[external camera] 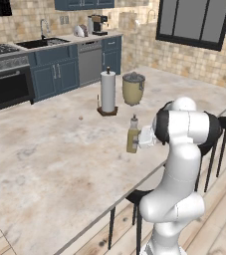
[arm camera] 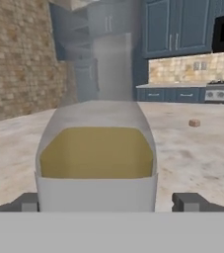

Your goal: Move the oil and vinegar bottle and shaker from the cabinet to the dining counter.

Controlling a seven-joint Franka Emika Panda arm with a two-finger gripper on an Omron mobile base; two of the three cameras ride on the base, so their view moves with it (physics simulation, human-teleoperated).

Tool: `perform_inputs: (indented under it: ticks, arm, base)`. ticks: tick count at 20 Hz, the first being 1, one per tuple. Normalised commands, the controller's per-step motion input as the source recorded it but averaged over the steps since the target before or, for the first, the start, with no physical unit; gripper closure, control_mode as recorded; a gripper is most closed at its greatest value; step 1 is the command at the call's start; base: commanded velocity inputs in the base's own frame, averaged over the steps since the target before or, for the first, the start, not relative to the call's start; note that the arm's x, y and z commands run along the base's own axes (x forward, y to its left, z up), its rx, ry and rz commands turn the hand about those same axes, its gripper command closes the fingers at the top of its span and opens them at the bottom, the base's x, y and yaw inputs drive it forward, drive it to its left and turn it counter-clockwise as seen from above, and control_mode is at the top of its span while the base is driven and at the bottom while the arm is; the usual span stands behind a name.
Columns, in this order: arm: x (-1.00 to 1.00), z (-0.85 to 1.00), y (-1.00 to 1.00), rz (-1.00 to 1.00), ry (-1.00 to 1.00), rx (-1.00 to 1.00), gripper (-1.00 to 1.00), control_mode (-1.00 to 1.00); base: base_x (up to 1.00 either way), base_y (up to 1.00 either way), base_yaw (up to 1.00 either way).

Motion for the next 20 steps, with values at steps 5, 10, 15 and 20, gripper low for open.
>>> perform_inputs:
  ticks: [5,10,15,20]
  arm:
    - [-0.07,0.0,-0.01,0.0,-0.02,-0.05,-1.0,-1.0]
    - [-0.07,0.03,-0.02,0.0,0.0,-0.04,-1.0,-1.0]
    - [-0.12,0.07,-0.02,0.0,0.0,-0.05,-1.0,-1.0]
    - [-0.12,0.07,0.0,0.0,0.0,-0.07,-1.0,-1.0]
  base:
    - [0.0,0.0,0.0]
    - [0.0,0.0,0.0]
    - [0.0,0.0,0.0]
    - [0.0,0.0,0.0]
